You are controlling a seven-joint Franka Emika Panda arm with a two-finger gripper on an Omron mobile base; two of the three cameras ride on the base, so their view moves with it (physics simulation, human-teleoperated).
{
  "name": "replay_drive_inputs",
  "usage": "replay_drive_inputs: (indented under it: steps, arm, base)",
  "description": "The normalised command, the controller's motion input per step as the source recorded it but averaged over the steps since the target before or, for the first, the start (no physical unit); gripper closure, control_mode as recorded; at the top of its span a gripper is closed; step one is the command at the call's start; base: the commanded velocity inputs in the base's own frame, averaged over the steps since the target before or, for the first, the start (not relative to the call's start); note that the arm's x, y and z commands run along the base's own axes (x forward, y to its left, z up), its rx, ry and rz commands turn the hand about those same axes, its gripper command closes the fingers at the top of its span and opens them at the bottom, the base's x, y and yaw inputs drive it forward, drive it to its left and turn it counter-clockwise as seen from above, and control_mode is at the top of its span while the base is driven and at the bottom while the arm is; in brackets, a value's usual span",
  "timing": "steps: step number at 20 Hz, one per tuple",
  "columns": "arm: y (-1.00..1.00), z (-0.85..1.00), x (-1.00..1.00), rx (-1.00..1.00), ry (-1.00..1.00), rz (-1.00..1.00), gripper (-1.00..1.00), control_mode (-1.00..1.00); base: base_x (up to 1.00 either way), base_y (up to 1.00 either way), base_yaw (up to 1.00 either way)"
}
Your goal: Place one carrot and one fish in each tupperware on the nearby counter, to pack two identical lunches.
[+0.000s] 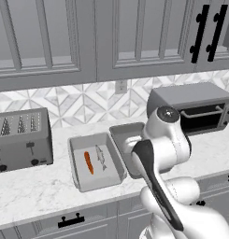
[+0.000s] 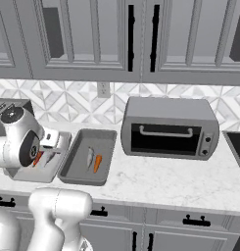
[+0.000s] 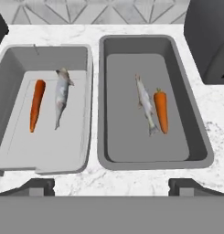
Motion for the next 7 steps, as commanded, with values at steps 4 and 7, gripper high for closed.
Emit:
replay_drive_inputs:
  steps: [4,7]
  arm:
    - [0.00,0.27,-0.08,0.00,0.00,0.00,-1.00,-1.00]
    - [0.00,0.35,-0.11,0.00,0.00,0.00,-1.00,-1.00]
  base:
    - [0.00,0.00,0.00]
    - [0.00,0.00,0.00]
